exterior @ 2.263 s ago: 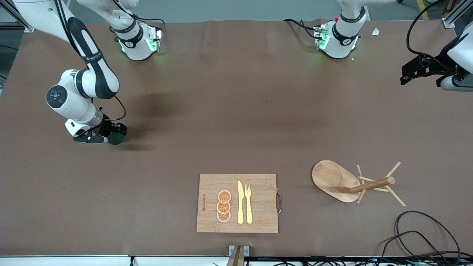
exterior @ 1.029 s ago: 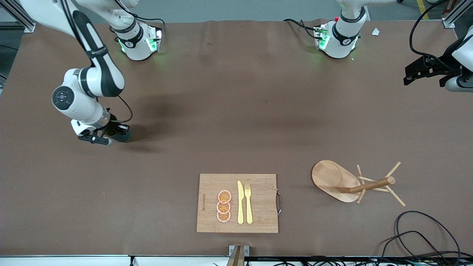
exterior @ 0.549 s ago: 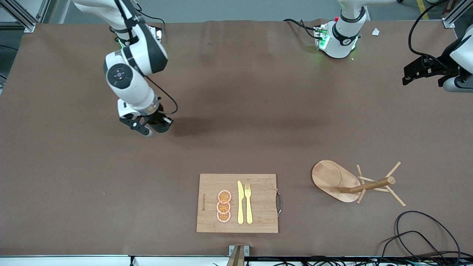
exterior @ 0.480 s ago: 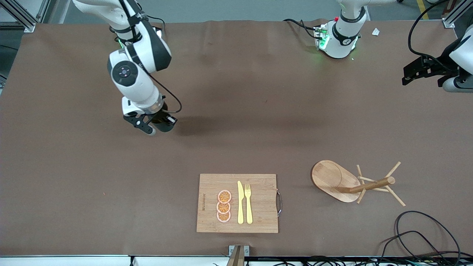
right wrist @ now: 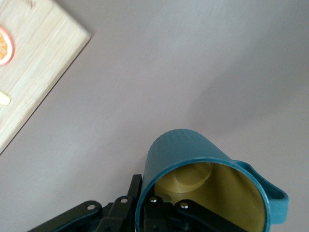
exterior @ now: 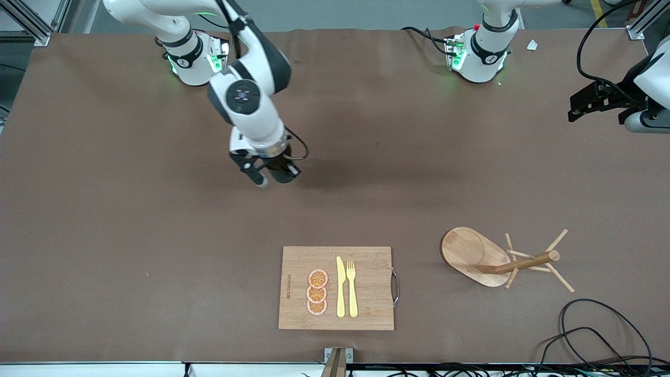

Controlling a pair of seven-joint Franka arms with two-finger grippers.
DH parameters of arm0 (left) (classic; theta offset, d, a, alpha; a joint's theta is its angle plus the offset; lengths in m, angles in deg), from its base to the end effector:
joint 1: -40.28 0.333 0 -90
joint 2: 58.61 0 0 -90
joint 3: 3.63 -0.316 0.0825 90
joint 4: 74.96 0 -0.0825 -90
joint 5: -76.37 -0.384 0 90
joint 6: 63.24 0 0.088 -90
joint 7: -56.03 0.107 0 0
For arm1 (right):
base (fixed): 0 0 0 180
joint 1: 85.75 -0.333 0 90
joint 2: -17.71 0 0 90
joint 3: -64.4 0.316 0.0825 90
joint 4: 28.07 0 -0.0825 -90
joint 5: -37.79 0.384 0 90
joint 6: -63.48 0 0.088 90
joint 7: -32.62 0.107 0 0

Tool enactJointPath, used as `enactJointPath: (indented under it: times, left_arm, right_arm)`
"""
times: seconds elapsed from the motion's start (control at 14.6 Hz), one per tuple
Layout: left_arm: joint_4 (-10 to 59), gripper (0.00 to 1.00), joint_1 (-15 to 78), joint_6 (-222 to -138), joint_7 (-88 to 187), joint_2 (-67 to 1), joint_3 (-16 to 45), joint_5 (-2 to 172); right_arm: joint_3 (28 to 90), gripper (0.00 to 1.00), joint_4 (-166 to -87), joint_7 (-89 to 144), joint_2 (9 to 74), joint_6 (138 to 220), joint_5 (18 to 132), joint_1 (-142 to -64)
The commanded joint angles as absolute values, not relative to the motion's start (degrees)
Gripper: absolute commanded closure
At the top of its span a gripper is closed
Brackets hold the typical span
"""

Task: Pass cup and hang on rack
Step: 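Carry the teal mug with the right gripper toward the table middle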

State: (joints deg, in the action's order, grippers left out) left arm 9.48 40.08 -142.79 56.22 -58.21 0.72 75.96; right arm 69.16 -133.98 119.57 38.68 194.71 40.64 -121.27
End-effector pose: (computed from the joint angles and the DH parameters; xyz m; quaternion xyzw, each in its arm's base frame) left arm 0.5359 -0.0416 0.6505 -0.9981 0.0408 0.0460 0.0050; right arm 0.4919 0.4136 0.3349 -0.9093 0.4129 0.0134 0.0495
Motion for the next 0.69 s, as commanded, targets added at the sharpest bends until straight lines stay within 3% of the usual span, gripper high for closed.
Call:
enactJointPath:
  times: [0.0, 0.41, 0.62]
  left_arm:
    - [8.98, 0.00, 39.85, -142.16, 56.12, -57.99, 0.85, 75.06]
    - [8.63, 0.00, 40.11, -142.16, 56.12, -57.99, 0.85, 75.14]
    - [8.63, 0.00, 40.20, -142.25, 56.12, -57.99, 0.85, 75.67]
  right_arm:
    - [68.35, 1.00, -121.87, 128.48, 48.63, 192.42, 41.21, -125.82]
    - [68.09, 1.00, -111.49, 138.08, 59.18, 193.03, 40.60, -128.73]
    - [68.00, 1.00, -110.07, 139.23, 61.04, 193.21, 40.51, -128.91]
